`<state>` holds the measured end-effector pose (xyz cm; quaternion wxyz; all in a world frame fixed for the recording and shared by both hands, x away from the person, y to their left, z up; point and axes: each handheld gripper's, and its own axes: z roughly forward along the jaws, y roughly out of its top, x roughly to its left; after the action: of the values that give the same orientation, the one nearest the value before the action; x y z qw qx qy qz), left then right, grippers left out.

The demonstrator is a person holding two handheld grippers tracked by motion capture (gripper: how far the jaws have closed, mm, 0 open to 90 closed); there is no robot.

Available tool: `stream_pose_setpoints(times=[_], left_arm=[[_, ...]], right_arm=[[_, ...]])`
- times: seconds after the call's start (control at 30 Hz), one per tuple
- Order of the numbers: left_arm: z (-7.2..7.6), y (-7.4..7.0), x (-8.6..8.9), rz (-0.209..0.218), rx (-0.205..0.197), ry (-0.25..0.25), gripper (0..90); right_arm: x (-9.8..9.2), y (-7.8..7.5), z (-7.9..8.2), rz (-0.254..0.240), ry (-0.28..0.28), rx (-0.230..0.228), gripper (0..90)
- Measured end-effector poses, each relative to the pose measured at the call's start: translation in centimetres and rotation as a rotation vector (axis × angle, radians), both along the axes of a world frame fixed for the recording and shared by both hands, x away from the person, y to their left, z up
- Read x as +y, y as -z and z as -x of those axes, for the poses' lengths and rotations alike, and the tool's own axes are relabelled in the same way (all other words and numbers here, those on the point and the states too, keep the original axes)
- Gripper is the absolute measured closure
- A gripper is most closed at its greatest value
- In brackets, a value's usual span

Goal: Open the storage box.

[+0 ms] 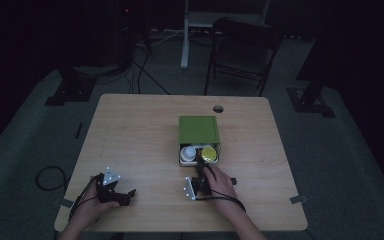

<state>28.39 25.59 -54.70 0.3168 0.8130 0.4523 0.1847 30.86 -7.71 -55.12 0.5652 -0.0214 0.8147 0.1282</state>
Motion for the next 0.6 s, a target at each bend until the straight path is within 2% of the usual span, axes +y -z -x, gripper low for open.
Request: stream_pose_setpoints(times=[0.13, 0.27, 0.6], left_arm=[[0.00, 0.00, 0.00, -0.001, 0.000, 0.001, 0.0], [0.00, 0.00, 0.00, -0.001, 0.000, 0.000, 0.0], [0.00, -0.01, 0.01, -0.001, 0.001, 0.001, 0.0]], right_arm=[[0.04, -0.08, 0.02, 0.003, 0.004, -0.010, 68.7], [0.07, 0.08, 0.08, 0.028, -0.005, -0.029, 69.8], [0.17, -0.27, 0.11, 0.082, -0.017, -0.018, 71.2]])
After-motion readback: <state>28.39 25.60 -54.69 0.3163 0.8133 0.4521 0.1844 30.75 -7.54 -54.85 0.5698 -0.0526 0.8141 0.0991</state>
